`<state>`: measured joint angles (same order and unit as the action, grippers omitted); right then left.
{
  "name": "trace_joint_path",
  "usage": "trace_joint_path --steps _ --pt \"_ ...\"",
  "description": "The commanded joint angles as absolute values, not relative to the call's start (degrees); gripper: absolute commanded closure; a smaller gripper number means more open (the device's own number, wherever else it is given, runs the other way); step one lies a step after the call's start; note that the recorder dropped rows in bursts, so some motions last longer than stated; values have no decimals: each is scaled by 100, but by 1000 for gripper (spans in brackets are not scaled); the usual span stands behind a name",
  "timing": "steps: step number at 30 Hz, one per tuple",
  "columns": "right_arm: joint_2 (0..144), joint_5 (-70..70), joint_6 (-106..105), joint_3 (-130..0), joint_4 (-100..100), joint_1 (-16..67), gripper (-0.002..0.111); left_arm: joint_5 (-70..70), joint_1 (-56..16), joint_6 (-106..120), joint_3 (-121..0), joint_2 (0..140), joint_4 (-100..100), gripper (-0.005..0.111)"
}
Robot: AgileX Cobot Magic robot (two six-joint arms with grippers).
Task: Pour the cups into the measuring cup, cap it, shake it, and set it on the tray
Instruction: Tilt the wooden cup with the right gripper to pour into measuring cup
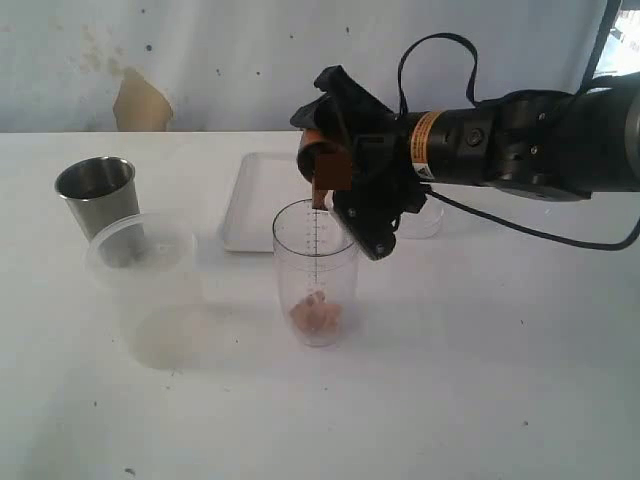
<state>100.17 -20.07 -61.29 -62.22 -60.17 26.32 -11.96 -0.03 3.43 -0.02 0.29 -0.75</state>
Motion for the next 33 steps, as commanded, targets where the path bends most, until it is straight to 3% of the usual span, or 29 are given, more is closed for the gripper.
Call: trace_joint_path --steps 1,20,33 --pt "9971 -2069 -6881 -6279 -5831 2629 108 -1155 -28 303 0 0 -76 107" --pt "9713 -2221 -8435 -6279 -5831 2677 108 -1155 -28 303 0 0 -76 107" --pt "9649 -1398 -9135 -6279 -5849 2979 108 -1155 -28 303 0 0 -76 107"
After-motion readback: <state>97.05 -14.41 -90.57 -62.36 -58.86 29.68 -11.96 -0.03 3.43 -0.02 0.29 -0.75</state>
